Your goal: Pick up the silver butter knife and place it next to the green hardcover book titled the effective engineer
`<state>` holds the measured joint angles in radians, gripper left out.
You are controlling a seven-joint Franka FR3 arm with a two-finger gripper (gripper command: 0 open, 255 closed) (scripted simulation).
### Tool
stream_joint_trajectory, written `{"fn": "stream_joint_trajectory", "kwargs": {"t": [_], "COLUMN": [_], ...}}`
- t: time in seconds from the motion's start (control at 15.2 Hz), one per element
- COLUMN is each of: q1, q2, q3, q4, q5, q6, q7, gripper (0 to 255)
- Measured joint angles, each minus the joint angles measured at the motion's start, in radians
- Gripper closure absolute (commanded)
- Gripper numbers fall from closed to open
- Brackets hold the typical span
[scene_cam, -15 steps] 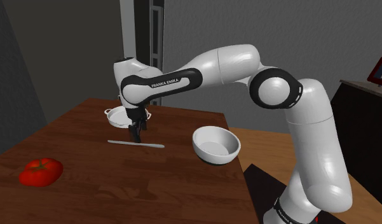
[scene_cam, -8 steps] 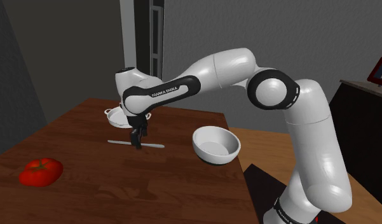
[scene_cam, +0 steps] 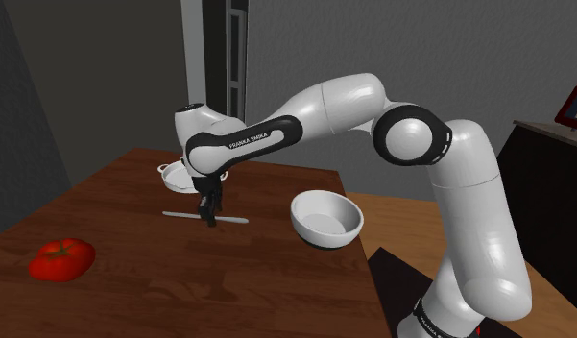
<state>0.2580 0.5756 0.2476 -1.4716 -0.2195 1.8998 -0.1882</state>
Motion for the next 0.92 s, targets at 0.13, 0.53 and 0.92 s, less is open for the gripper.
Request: {"fn": "stream_joint_trajectory", "kwargs": {"t": [0.13, 0.53, 0.92], "q1": [0.0, 0.0, 0.0], "q2": [0.0, 0.0, -0.017], "q3": [0.0, 0.0, 0.003], "q4": [0.0, 0.0, 0.027], "q5": [0.0, 0.0, 0.006], "q6": [0.0, 0.0, -0.043], "q7": [0.0, 0.0, -0.006], "gripper": [255, 255, 255]}}
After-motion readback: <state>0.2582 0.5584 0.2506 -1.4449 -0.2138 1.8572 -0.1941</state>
